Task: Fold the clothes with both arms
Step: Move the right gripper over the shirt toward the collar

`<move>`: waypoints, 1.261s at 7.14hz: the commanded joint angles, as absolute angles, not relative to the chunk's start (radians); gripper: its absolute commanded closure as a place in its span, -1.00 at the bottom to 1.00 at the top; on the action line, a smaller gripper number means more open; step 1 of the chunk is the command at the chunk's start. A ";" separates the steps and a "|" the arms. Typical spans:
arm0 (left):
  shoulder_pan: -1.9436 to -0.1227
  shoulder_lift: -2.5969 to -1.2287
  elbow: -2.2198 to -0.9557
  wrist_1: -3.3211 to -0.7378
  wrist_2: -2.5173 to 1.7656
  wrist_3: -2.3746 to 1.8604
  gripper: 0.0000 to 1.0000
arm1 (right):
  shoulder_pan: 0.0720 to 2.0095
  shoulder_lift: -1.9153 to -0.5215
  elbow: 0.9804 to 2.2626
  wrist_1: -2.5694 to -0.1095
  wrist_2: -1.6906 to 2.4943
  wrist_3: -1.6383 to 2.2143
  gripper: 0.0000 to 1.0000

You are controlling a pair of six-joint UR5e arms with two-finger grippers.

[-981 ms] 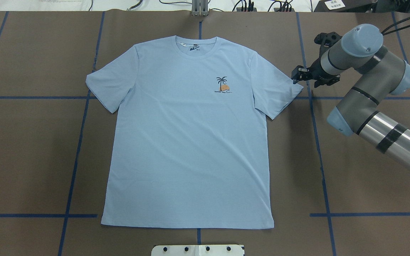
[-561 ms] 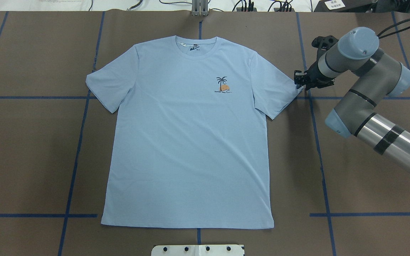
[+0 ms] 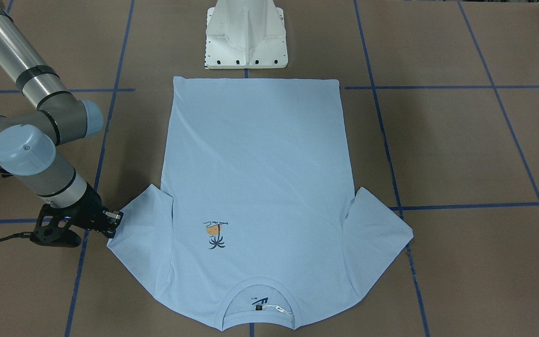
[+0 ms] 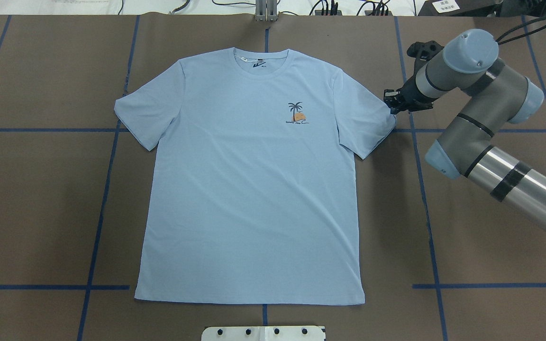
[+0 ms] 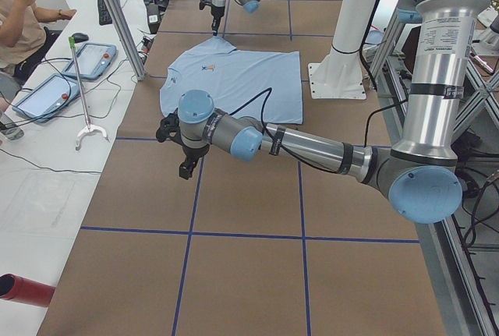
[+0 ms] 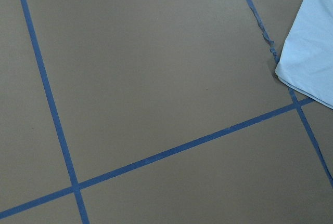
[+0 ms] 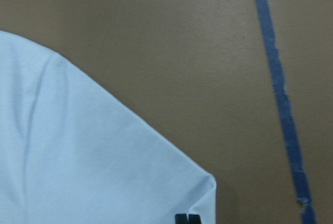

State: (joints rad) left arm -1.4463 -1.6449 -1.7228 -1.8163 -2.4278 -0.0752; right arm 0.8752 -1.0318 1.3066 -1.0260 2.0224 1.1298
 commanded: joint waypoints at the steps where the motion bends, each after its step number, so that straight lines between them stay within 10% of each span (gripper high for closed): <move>1: -1.447 -1.644 -1.729 -1.836 -2.431 -0.078 -0.98 | 0.823 -0.927 1.299 -1.032 1.997 1.242 1.00; 4: -1.445 -1.644 -1.712 -1.861 -2.465 -0.081 -0.98 | 0.720 -0.742 1.156 -1.031 1.867 1.331 1.00; 5: -1.447 -1.644 -1.718 -1.861 -2.464 -0.084 -0.98 | 0.694 -0.714 1.102 -1.025 1.811 1.325 -0.98; 9: -1.288 -1.696 -1.651 -2.040 -2.456 -0.380 -1.00 | 0.667 -0.630 1.159 -1.034 1.801 1.362 -1.00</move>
